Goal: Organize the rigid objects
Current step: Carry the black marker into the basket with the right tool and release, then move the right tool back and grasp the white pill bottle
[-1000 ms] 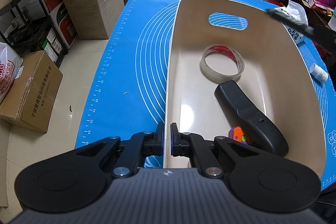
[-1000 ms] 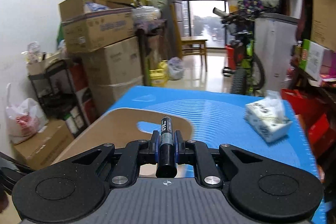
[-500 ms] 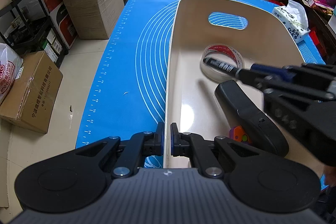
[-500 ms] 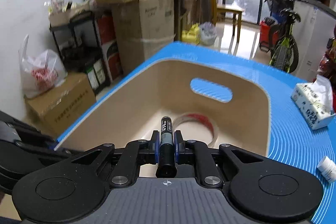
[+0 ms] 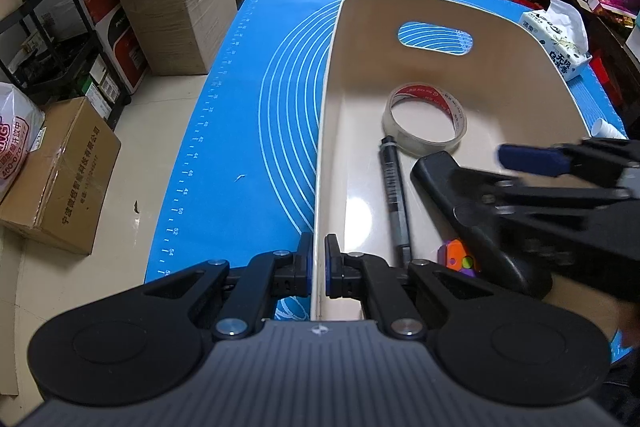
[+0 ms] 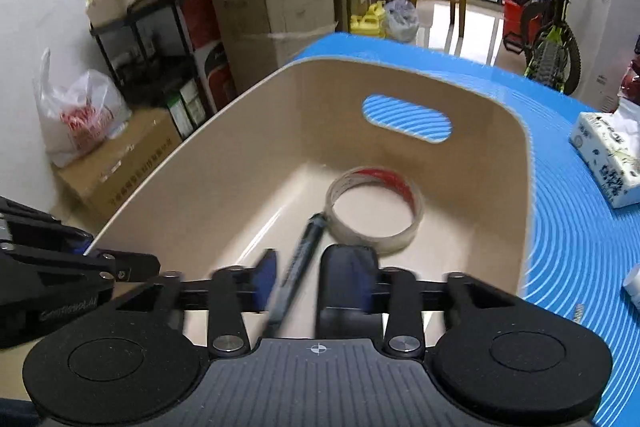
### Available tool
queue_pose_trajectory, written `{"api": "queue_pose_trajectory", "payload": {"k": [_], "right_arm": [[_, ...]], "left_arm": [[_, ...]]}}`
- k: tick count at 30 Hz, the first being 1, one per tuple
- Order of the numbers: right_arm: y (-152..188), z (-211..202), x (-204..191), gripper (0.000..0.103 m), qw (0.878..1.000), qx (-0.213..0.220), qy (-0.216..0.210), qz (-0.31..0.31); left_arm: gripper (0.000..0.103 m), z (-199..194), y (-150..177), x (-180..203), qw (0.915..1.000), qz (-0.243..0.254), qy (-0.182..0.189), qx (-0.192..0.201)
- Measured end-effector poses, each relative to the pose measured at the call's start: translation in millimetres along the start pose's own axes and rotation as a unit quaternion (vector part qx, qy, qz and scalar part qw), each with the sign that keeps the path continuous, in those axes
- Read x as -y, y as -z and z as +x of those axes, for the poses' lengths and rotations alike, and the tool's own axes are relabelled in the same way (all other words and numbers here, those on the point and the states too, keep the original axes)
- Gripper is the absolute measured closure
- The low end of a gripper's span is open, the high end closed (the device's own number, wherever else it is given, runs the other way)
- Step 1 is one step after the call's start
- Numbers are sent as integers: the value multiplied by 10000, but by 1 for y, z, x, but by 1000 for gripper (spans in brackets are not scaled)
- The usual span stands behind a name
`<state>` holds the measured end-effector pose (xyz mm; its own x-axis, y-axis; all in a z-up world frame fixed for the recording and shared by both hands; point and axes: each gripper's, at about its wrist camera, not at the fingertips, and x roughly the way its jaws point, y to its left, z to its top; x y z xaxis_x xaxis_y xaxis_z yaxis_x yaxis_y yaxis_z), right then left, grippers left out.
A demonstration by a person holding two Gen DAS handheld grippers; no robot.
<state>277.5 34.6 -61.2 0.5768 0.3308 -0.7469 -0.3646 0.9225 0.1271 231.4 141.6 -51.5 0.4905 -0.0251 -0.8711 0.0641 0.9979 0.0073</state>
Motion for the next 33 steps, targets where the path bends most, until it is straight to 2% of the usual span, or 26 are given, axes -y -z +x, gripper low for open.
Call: {"api": "queue_pose_trajectory", "payload": {"k": [8,9,12,17,22,28,33], "right_arm": [[4,-50,56,48,9990,420,104,123],[4,-59,66,44,9985,534,4,125],[4,-77,90,40,9967,742,324,31],[10,-90,145,40,9935,789,802,190],[23,-83,194,40,9878,612,1428,136],[35,-63,232,40,9857,250,1662,-72],[39,-42,256,40,9856,15,1686,107]], "left_arm": [[96,-1,-1,-1,10000,0,-2,3],[96,-1,-1,-1,10000,5,-15,3],[96,0,0,0,10000,14,-37,-4],[96,-1,0,0,10000,22,-61,-5],[96,0,0,1,10000,25,-94,-13],[96,0,-1,3,9999,61,-132,-3],[96,-1,-1,6,9998,99,-164,7]]}}
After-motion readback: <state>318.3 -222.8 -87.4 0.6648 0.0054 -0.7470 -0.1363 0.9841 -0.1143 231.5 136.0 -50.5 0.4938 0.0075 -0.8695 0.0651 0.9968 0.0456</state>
